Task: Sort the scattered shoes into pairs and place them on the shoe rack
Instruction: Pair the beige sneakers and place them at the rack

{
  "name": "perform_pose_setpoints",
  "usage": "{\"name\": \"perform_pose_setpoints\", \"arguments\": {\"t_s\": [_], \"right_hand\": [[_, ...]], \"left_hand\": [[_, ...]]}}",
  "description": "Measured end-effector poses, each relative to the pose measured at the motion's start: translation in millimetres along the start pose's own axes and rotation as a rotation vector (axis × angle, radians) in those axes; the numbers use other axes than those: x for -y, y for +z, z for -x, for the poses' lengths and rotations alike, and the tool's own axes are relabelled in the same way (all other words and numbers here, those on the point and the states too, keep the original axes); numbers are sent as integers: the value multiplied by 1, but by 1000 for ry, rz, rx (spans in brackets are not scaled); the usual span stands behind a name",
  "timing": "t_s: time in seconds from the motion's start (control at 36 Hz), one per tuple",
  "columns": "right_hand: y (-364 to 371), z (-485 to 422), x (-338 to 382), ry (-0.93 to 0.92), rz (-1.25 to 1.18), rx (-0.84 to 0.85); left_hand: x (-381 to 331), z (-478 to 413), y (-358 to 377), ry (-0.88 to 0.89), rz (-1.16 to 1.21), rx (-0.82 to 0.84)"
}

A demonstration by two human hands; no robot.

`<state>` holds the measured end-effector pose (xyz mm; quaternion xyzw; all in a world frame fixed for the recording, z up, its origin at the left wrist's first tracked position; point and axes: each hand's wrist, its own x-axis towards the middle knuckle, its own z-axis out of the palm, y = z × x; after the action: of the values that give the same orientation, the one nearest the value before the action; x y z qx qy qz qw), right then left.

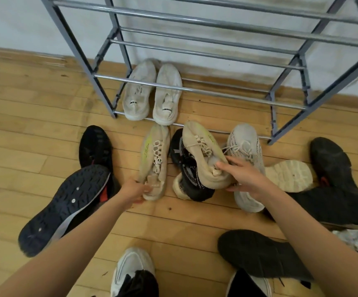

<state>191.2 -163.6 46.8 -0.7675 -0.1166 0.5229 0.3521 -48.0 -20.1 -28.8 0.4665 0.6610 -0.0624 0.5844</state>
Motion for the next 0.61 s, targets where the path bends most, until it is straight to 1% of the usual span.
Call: {"name": "perform_pose_setpoints", "arguments": {"t_s": [0.08, 0.17, 0.28, 0.33, 0.42, 0.5, 0.61], "right_hand": [[-2, 0, 1, 39, 18, 0], [-3, 0, 3, 48, 44, 11], [-7, -1, 6, 49, 29, 21], [-9, -2, 5, 57, 0, 42], [-11, -2, 4, 62, -49, 90], [-12, -1, 2, -2, -48, 110], [-12, 3, -9, -129, -68, 58]], "left_hand": [[-2, 3, -3, -27, 133, 103], [-2, 14, -1, 16, 223, 160], [-6, 29, 6, 23, 441, 184], [-8, 37, 11, 19, 565, 198], [-11, 49, 19, 38, 686, 204], [-8, 63, 27, 30, 813, 228], [8, 76, 40, 106, 814, 222]]}}
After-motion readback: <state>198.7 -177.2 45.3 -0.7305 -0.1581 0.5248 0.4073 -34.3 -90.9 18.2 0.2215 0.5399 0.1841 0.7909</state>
